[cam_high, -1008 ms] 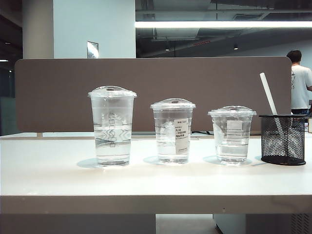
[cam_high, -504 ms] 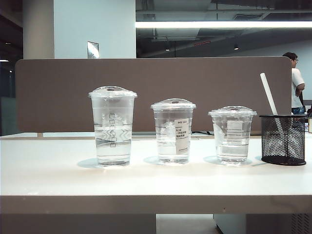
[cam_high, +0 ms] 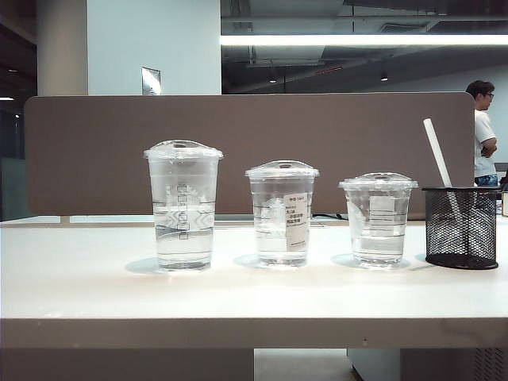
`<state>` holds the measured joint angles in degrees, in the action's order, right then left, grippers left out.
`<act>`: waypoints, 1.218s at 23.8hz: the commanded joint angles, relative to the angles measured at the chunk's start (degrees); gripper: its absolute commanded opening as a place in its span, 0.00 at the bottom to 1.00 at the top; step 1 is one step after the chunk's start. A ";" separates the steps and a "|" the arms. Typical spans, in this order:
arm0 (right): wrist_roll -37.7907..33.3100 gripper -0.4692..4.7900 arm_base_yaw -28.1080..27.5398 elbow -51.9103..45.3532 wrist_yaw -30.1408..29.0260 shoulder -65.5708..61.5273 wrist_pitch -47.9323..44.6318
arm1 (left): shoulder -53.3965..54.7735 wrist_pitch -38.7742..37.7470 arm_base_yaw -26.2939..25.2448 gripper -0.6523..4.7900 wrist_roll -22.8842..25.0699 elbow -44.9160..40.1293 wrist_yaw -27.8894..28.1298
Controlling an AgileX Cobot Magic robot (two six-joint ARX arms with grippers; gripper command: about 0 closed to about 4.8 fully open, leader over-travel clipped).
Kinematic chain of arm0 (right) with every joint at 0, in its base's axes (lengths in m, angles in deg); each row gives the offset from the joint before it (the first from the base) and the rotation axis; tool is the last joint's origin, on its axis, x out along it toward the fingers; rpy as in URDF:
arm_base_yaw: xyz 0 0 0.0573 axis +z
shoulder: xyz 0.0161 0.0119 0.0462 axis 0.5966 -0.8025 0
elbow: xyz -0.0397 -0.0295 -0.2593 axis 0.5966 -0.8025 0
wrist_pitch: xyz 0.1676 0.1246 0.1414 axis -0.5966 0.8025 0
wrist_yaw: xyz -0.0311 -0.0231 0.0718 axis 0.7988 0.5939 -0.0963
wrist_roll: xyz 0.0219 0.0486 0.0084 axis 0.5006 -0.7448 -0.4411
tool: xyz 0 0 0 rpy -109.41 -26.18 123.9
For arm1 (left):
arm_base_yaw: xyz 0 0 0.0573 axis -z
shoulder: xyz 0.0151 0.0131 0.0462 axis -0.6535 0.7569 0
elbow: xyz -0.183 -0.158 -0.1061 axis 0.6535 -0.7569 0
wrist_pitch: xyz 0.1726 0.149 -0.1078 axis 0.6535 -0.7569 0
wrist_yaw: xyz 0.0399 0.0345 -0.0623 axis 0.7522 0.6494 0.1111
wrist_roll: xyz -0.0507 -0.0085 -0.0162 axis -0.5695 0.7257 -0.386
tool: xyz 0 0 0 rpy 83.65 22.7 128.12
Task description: Pick up the straw and insert it into the large coffee cup.
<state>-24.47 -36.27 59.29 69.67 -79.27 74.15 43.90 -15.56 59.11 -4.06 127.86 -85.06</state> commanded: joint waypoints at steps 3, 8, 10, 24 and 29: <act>-0.02 0.09 0.02 -0.39 0.11 0.07 -0.81 | 0.07 0.46 0.04 0.11 0.02 0.22 -0.33; 0.00 0.09 0.00 -0.39 0.52 0.07 -1.55 | 0.07 0.55 0.04 0.11 0.04 0.22 -0.31; -0.04 0.09 0.04 -0.42 -0.48 0.07 -1.92 | 0.07 0.52 0.04 0.11 0.04 0.22 -0.33; 20.31 0.09 -0.02 32.46 1.44 -12.70 -4.55 | 0.07 0.39 0.04 0.11 0.04 0.22 -0.33; 20.41 0.17 0.00 41.20 -8.48 -27.76 -6.14 | 0.07 0.39 0.04 0.11 0.02 0.22 -0.35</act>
<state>-4.25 -36.36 99.64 64.64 -104.20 69.17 43.92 -15.71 59.11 -4.06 127.86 -85.10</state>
